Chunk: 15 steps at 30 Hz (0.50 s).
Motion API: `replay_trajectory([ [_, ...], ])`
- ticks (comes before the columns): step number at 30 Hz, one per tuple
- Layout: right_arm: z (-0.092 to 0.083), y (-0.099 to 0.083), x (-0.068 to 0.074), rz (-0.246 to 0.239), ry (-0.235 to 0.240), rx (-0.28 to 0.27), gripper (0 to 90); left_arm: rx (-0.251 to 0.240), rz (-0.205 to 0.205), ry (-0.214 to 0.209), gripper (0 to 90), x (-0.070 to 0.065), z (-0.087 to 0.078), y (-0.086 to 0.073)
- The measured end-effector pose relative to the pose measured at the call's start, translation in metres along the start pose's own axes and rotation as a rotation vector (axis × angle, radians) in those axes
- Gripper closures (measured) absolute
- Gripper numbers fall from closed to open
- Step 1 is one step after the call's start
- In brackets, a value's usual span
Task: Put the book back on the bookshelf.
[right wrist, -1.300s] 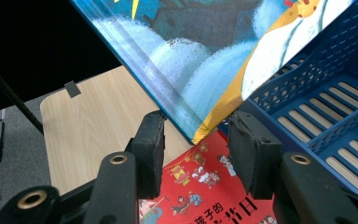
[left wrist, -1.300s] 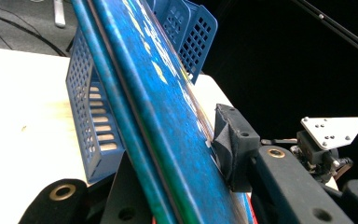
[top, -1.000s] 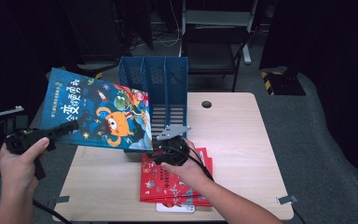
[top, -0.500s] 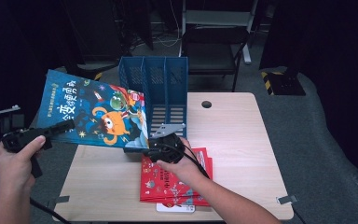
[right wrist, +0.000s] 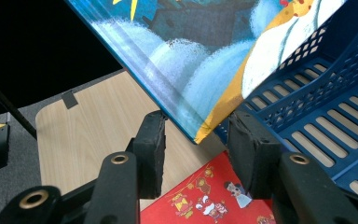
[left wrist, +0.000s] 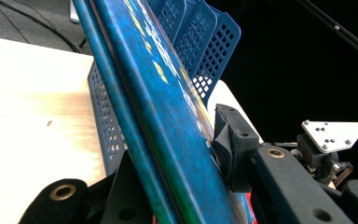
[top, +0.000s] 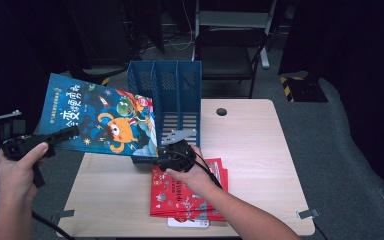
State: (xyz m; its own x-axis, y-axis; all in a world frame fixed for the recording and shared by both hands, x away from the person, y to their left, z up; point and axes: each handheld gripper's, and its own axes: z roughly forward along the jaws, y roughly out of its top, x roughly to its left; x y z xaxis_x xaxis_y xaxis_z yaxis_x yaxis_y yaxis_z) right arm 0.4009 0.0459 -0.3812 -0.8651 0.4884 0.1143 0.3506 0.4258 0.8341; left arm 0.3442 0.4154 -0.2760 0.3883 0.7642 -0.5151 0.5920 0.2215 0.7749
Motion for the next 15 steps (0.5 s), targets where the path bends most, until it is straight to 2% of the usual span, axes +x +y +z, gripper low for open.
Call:
replay_trajectory([
  [15,0.0064,0.0050,-0.0040,0.017,-0.003,-0.002,56.9,-0.004,-0.010,0.010,69.9,0.0049,0.0018,0.0050],
])
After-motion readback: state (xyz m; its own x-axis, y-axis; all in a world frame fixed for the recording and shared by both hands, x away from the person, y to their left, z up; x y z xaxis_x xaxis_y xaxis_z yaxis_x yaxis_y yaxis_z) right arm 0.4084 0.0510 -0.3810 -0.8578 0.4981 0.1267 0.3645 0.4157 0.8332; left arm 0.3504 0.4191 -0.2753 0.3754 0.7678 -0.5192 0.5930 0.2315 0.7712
